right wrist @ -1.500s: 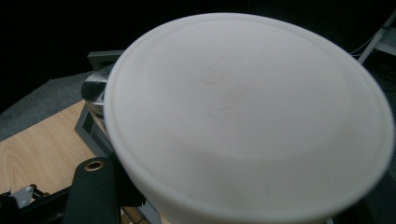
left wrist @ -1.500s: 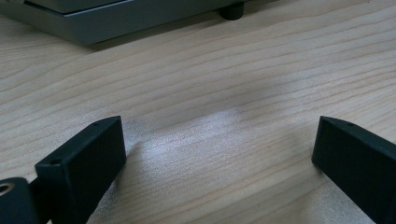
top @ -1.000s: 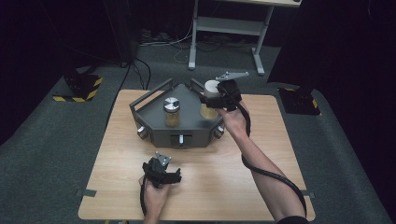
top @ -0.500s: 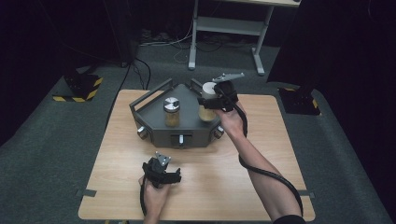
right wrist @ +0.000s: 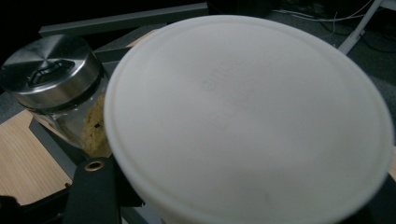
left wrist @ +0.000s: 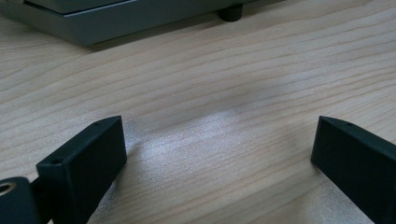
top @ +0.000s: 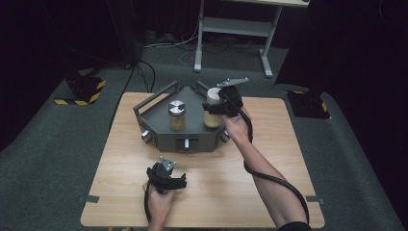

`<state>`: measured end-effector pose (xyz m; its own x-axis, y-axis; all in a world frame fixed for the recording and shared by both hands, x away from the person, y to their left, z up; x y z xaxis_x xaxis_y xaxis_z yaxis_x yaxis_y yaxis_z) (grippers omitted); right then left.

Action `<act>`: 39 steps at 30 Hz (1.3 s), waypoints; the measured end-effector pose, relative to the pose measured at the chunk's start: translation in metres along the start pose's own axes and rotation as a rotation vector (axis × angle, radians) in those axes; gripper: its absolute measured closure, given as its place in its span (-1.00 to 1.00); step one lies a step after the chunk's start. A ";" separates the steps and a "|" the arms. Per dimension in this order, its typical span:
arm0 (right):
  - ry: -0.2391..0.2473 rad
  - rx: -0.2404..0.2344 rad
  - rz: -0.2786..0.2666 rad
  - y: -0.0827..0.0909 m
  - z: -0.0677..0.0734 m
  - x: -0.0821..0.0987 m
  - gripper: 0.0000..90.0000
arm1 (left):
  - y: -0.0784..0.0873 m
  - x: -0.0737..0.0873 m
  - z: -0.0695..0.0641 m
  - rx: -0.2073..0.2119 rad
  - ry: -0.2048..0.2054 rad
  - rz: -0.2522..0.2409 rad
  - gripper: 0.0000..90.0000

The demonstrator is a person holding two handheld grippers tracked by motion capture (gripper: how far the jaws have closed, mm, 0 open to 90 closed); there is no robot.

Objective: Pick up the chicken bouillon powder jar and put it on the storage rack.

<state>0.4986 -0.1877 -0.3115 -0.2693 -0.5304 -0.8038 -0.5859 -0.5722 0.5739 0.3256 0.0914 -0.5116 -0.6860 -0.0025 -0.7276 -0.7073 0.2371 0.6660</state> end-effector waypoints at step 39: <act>0.007 0.037 -0.003 -0.009 0.012 0.016 -0.54 | 0.000 0.000 0.002 0.008 0.012 -0.003 -0.92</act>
<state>0.4902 -0.1839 -0.3314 -0.2625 -0.5331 -0.8043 -0.6142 -0.5506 0.5654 0.3253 0.0932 -0.5117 -0.6856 -0.0146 -0.7278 -0.7082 0.2447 0.6623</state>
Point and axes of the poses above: each handheld gripper's, and its own axes: y roughly backward along the jaws, x roughly out of its underside, z roughly to its left, the point moved 7 cm from there along -y, roughly forward along the jaws, and after that the axes turned 12 degrees about y, right-handed, at the moved point
